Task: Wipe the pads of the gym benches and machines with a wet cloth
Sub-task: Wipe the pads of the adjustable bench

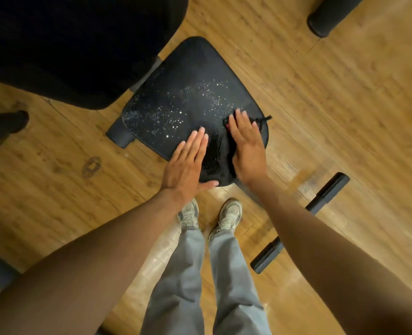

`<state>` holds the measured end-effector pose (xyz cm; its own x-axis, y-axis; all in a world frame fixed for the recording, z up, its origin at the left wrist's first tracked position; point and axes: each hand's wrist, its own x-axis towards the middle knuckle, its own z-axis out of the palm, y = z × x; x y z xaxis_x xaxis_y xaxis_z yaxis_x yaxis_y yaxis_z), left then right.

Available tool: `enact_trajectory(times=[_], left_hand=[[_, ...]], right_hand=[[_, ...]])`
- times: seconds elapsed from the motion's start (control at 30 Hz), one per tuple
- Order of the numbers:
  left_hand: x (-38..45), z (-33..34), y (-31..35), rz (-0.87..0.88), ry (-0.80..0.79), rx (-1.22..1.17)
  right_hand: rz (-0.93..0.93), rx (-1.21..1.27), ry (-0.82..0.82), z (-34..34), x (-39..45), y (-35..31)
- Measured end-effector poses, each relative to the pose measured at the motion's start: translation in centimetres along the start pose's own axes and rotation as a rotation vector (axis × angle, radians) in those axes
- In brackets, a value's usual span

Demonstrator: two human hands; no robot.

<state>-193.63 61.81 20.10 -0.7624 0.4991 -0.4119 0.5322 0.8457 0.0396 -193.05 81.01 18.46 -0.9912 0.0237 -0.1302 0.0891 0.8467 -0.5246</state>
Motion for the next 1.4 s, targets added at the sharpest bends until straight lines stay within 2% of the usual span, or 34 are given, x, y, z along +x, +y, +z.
enact_trajectory(times=[0.1,0.2,0.33,0.43,0.57,0.73,0.8,1.03,1.1,1.27,1.4], left_hand=[[0.0,0.4,0.2,-0.002,0.020,0.045],[0.0,0.4,0.2,-0.011,0.029,0.073],[0.1,0.2,0.4,-0.017,0.036,0.102],[0.0,0.4,0.6,-0.023,0.037,0.117],[0.1,0.5,0.3,-0.015,0.045,0.102],[0.0,0.5,0.4,-0.032,0.036,0.100],[-0.2,0.7,0.4,-0.040,0.034,0.104],[0.0,1.7,0.3,-0.036,0.066,0.091],[-0.1,1.7,0.4,-0.038,0.059,0.075],[0.0,1.1,0.6,-0.059,0.052,0.097],[-0.1,1.7,0.7,-0.062,0.070,0.048]], right_hand=[[0.016,-0.039,0.050,-0.7,3.1,0.8],[0.034,-0.015,0.083,0.3,-0.2,-0.6],[0.015,-0.035,0.019,0.7,-4.2,-1.5],[-0.090,-0.069,-0.031,-0.8,-0.1,0.1],[-0.028,-0.090,-0.003,-1.8,5.4,0.3],[0.002,-0.052,-0.036,-0.2,-5.0,-1.8],[0.008,-0.037,-0.043,0.0,-6.4,-1.9],[-0.063,-0.112,-0.003,-0.7,9.1,-1.3],[-0.069,-0.118,0.015,-0.5,8.6,-1.4],[-0.087,-0.110,-0.027,-0.9,-0.3,-0.7],[-0.170,-0.150,-0.057,-1.2,7.2,-0.7]])
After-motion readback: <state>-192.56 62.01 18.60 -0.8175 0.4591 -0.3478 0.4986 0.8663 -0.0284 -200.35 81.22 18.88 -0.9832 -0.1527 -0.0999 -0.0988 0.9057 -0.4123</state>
